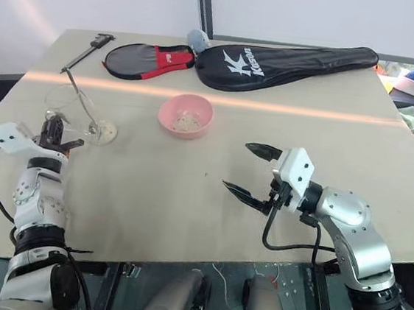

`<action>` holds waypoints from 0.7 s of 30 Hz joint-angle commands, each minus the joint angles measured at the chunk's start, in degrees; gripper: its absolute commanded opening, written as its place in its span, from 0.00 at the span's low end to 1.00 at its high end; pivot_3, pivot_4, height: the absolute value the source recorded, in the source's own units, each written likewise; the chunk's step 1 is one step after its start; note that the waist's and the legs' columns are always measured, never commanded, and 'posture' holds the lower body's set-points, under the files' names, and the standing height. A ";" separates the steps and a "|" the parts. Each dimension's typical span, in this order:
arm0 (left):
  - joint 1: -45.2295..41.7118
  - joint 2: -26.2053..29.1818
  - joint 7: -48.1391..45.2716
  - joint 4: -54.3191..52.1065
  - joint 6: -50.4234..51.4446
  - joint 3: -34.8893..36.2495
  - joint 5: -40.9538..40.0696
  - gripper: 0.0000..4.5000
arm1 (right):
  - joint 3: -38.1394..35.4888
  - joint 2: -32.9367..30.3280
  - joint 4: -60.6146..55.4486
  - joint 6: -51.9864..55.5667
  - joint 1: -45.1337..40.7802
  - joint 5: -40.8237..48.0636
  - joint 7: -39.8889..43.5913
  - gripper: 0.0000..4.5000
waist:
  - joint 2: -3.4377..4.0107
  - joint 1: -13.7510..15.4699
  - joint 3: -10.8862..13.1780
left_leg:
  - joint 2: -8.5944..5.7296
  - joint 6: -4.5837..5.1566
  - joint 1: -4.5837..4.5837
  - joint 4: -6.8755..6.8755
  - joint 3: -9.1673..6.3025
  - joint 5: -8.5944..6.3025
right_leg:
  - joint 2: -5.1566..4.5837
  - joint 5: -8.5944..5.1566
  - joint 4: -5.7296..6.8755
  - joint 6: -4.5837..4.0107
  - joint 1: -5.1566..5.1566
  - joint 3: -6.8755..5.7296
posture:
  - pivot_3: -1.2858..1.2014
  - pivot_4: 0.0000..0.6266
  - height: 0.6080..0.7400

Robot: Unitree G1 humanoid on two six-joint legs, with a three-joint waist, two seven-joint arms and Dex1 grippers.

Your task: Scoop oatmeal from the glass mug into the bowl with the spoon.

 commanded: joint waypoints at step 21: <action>25.85 -2.65 -7.40 -27.51 5.76 -2.78 -4.22 0.98 | -2.40 -3.49 0.23 -2.25 2.48 -1.57 -0.65 1.00 | 0.01 -0.21 0.00 | 0.09 0.05 0.03 -0.16 0.06 -0.05 | -0.03 0.00 -0.13 -0.01 0.00 0.12 | 0.52 0.24 1.00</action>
